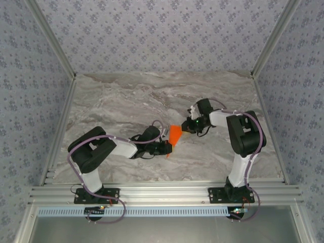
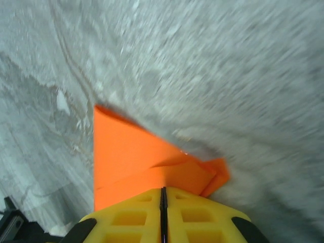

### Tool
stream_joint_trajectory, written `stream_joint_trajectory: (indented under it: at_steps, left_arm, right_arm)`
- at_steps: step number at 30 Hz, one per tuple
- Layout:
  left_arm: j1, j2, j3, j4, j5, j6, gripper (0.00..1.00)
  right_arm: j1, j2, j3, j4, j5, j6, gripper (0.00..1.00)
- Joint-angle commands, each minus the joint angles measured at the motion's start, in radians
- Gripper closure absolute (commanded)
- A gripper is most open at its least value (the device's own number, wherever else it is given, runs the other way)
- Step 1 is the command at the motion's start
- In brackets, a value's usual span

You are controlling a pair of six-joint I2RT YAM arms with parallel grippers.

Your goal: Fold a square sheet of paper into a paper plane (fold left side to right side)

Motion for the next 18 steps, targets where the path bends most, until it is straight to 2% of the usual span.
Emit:
stream_joint_trajectory:
  at_steps: [1,9,18]
  left_arm:
    - [-0.012,0.048,-0.047,-0.158,-0.023,0.006,0.95]
    - [-0.012,0.041,-0.045,-0.157,-0.021,0.006,0.95]
    - [-0.012,0.019,-0.036,-0.147,-0.013,0.002,0.95]
  right_arm:
    - [-0.065,0.046,0.043,0.018,0.144,-0.035,0.88]
    - [-0.101,0.082,0.12,-0.047,0.191,-0.08,0.88]
    - [-0.096,-0.163,0.048,-0.071,0.159,-0.076,0.87]
